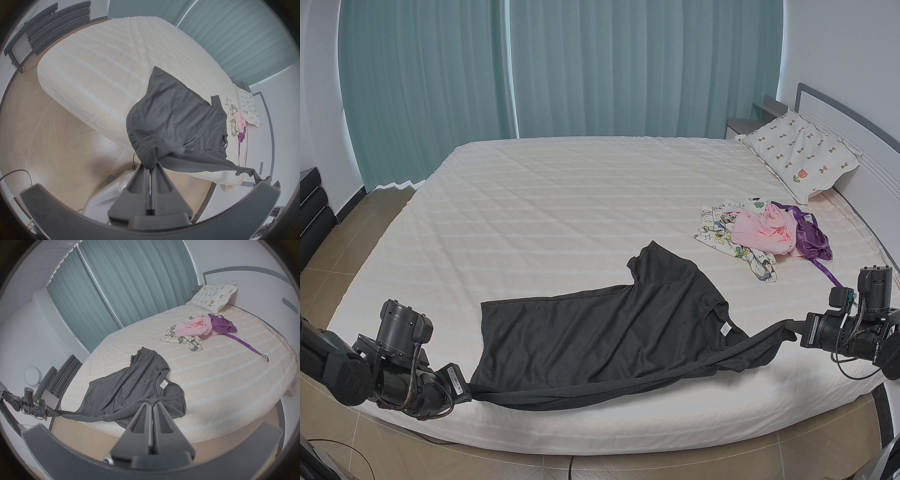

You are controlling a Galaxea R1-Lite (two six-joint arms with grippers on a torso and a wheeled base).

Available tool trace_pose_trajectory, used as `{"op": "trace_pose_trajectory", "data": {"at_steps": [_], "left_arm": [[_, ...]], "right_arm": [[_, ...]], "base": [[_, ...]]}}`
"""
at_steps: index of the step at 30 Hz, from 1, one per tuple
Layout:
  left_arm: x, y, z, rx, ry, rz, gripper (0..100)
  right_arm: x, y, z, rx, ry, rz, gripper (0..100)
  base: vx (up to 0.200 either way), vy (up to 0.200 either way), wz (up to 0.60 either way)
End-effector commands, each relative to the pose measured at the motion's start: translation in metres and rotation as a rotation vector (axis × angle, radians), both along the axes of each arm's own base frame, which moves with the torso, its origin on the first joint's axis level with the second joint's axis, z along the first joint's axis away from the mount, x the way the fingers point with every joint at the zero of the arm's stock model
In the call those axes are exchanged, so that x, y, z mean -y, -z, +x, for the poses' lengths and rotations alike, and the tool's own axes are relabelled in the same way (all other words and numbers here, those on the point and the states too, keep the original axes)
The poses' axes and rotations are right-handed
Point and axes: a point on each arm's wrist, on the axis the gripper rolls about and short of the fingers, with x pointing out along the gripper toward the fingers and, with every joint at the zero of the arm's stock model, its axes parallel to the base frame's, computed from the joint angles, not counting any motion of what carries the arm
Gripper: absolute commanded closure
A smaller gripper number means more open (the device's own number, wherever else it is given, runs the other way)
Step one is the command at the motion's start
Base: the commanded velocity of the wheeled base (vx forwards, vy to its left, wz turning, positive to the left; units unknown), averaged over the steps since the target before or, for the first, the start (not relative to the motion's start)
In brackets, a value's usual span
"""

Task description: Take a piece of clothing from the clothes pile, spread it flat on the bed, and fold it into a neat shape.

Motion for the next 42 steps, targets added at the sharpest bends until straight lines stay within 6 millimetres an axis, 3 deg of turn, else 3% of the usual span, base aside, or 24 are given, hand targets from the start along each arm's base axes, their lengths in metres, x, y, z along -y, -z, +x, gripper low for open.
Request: {"op": "trace_pose_trajectory", "data": {"at_steps": [1, 9, 15, 27, 36, 42], "left_arm": [[-0.001, 0.007, 0.014, -0.025, -0.022, 0.008, 100], [-0.004, 0.021, 0.047, -0.004, -0.064, 0.004, 100], [-0.003, 0.029, 0.059, 0.004, -0.055, 0.013, 100], [-0.005, 0.064, 0.099, -0.046, -0.104, 0.063, 100], [-0.003, 0.084, 0.109, -0.082, -0.118, 0.108, 100], [-0.002, 0.085, 0.119, -0.066, -0.121, 0.105, 100]], "right_arm": [[-0.001, 0.006, 0.008, -0.027, -0.008, -0.005, 100], [-0.001, 0.024, 0.035, -0.069, -0.025, -0.052, 100], [-0.001, 0.029, 0.049, -0.077, -0.024, -0.053, 100], [-0.007, 0.048, 0.081, -0.125, -0.024, -0.072, 100], [-0.014, 0.066, 0.101, -0.145, -0.04, -0.07, 100], [-0.019, 0.073, 0.112, -0.146, -0.034, -0.08, 100]], "base": [[0.0, 0.0, 0.0], [0.0, 0.0, 0.0], [0.0, 0.0, 0.0], [0.0, 0.0, 0.0], [0.0, 0.0, 0.0], [0.0, 0.0, 0.0]]}}
